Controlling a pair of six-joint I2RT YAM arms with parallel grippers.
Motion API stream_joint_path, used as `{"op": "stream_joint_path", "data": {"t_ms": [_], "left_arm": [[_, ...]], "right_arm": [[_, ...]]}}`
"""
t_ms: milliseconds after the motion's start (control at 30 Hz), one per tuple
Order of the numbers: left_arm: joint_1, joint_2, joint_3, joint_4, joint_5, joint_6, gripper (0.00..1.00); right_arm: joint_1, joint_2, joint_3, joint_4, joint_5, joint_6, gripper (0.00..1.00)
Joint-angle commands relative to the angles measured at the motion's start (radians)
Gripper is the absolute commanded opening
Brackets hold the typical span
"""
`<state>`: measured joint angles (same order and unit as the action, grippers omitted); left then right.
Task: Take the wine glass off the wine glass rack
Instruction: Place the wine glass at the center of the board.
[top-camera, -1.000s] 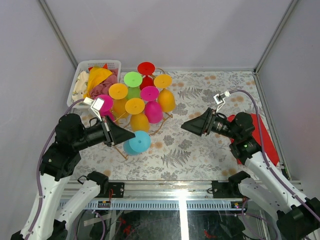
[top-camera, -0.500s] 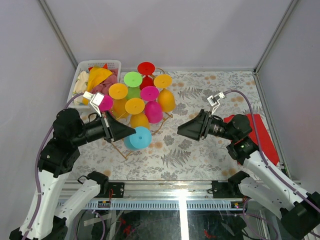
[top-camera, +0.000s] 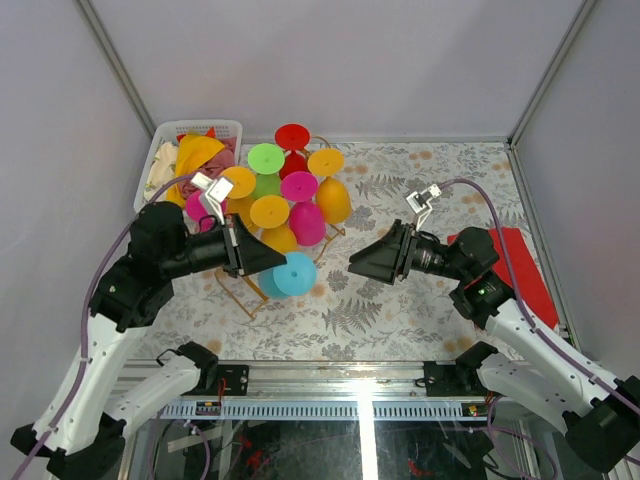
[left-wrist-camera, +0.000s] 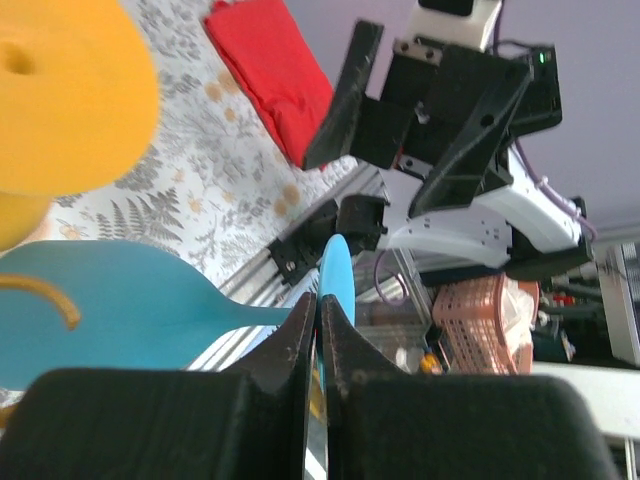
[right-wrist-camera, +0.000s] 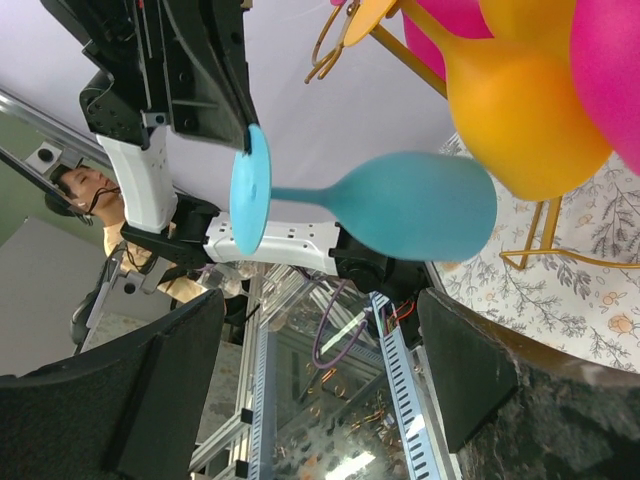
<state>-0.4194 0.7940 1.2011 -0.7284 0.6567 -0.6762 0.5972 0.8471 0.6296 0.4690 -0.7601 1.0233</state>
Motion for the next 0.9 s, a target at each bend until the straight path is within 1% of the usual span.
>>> {"op": "stream_joint_path", "data": {"t_ms": [0, 67, 167, 233, 300, 400, 533, 600, 667, 800, 867], "left_arm": [[-0.140, 0.040, 0.040, 0.103, -0.086, -0.010, 0.00], [-0.231, 0.060, 0.046, 0.109, -0.188, -0.009, 0.00], [-0.372, 0.086, 0.027, 0.189, -0.303, -0.043, 0.00], [-0.461, 0.113, 0.026, 0.216, -0.406, -0.039, 0.00], [-0.513, 0.137, 0.027, 0.243, -0.465, -0.031, 0.00], [-0.543, 0.136, -0.014, 0.315, -0.512, -0.033, 0.00], [-0.553, 0.096, -0.094, 0.423, -0.582, -0.046, 0.00], [-0.568, 0.088, -0.124, 0.453, -0.607, -0.034, 0.00], [-0.587, 0.082, -0.152, 0.491, -0.619, -0.027, 0.00], [-0.622, 0.070, -0.205, 0.562, -0.647, -0.025, 0.00], [-0.631, 0.065, -0.230, 0.593, -0.652, -0.030, 0.00]], "right_arm": [[0.009, -0.024, 0.057, -0.018, 0.024, -0.040, 0.85], [0.009, -0.035, 0.059, -0.039, 0.023, -0.049, 0.85], [0.009, -0.049, 0.070, -0.090, 0.027, -0.075, 0.85], [0.009, -0.053, 0.079, -0.126, 0.019, -0.096, 0.85], [0.009, -0.060, 0.082, -0.149, 0.000, -0.111, 0.85], [0.009, -0.078, 0.074, -0.141, -0.027, -0.117, 0.82], [0.009, -0.080, 0.072, -0.142, -0.062, -0.127, 0.71], [0.010, -0.085, 0.069, -0.136, -0.083, -0.133, 0.60], [0.009, -0.090, 0.063, -0.111, -0.109, -0.127, 0.53], [0.010, -0.092, 0.059, -0.107, -0.119, -0.136, 0.36], [0.009, -0.091, 0.057, -0.112, -0.115, -0.146, 0.24]]}}
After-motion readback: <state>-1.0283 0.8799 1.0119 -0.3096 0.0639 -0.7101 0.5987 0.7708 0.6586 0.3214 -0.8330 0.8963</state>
